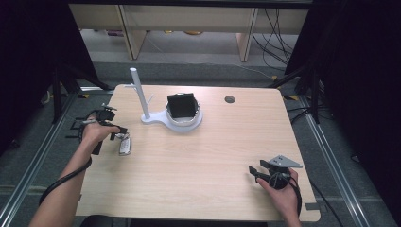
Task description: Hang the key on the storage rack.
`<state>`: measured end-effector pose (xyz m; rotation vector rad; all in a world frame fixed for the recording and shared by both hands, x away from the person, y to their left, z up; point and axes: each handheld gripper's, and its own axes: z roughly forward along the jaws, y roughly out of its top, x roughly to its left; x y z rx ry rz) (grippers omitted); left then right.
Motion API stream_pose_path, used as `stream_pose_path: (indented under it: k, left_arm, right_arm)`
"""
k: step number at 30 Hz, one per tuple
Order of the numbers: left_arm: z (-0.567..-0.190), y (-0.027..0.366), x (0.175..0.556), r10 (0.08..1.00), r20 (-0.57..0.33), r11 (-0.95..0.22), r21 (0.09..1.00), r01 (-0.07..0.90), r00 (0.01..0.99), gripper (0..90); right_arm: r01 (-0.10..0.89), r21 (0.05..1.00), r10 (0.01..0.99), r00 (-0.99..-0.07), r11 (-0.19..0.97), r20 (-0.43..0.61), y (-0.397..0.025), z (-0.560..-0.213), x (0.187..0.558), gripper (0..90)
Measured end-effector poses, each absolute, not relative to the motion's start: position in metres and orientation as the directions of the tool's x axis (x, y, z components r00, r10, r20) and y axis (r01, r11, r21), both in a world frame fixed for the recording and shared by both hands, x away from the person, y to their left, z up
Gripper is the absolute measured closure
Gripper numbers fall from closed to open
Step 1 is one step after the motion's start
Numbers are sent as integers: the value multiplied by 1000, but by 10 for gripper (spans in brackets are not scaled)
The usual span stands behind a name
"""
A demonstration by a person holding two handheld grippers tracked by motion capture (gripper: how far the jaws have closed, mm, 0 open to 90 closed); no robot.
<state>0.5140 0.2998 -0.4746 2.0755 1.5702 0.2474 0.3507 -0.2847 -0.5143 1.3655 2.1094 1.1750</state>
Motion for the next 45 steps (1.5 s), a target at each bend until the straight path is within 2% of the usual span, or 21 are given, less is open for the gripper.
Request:
stream_pose_path:
  k: [5,13,15,18,20,22,26,31,33,42,45]
  left_arm:
    - [-480,298,514,948,-156,-180,462,869,279,629]
    - [-483,297,520,940,-141,-229,418,879,312,627]
    - [-483,297,522,938,-143,-234,409,882,316,632]
    - [-482,297,523,935,-145,-248,390,887,325,669]
    - [-482,297,523,934,-155,-243,381,892,321,707]
    - [-480,296,524,936,-158,-240,361,901,313,715]
    - [-481,293,523,936,-135,-256,375,891,325,726]
    - [-481,291,519,911,-106,-325,408,853,397,744]
    - [-482,290,518,909,-114,-319,432,844,402,765]
    - [-480,289,517,892,-79,-374,425,824,445,771]
    - [-481,288,519,898,-95,-353,424,834,429,766]
  right_arm:
    - [574,798,876,-463,182,134,-285,-514,350,432]
    - [563,800,871,-478,207,111,-287,-514,353,432]
    - [587,791,881,-451,170,146,-285,-514,350,432]
    - [562,800,871,-479,209,108,-288,-514,353,431]
    - [583,791,878,-460,186,133,-286,-514,351,432]
    - [558,805,870,-479,201,114,-287,-515,353,431]
    - [587,792,880,-452,169,147,-285,-514,350,431]
    - [561,801,868,-483,210,110,-287,-514,353,431]
    - [553,806,872,-479,211,101,-287,-515,354,431]
    - [556,803,870,-482,215,101,-288,-515,353,431]
    - [554,805,871,-481,213,101,-287,-515,354,431]
